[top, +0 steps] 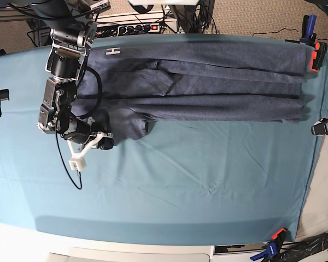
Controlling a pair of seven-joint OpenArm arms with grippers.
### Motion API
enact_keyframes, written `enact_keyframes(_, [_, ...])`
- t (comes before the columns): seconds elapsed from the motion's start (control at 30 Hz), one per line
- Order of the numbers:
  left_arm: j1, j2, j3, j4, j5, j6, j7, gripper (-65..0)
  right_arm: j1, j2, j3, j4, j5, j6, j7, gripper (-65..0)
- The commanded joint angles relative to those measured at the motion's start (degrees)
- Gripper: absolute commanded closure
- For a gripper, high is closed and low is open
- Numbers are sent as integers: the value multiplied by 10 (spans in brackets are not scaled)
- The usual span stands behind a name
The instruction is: Fold the T-shirt properly
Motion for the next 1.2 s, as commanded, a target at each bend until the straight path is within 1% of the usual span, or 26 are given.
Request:
enact_keyframes(0.0, [-14,-18,-5,7,-12,-1,-5,-255,4,0,-8,2,-14,-1,-40,0])
enact_keyframes(0.07, [-14,-18,-5,7,-12,-1,-5,-255,4,0,-16,3,-9,11,-51,0])
enact_keyframes(0.17, [-14,-18,-5,7,-12,-1,-5,-255,4,0,-18,4,44,33,-78,0])
enact_keyframes(0.23, [-14,-18,-5,7,-12,-1,-5,-255,3,0,-18,11,60,45,-84,0])
enact_keyframes(0.4, [-14,-18,-5,7,-12,-1,-5,-255,2,0,-18,46,64,45,-112,0])
enact_keyframes(0.57, [-14,-18,-5,7,-12,-1,-5,-255,-22,0,-18,116,117,45,-151,0])
enact_keyframes(0.63, [-14,-18,-5,7,-12,-1,-5,-255,-40,0,-18,154,116,46,-153,0])
enact_keyframes(0.73, [-14,-18,-5,7,-12,-1,-5,-255,-72,0,-18,211,116,61,-153,0])
enact_keyframes(0.9, [-13,-18,-5,7,-12,-1,-5,-255,-120,1,-17,285,114,62,-151,0])
enact_keyframes(1.03, [-14,-18,-5,7,-12,-1,-5,-255,-146,1,-17,316,96,62,-147,0])
enact_keyframes(1.17, [-14,-18,-5,7,-12,-1,-5,-255,-150,2,-17,319,90,62,-144,0])
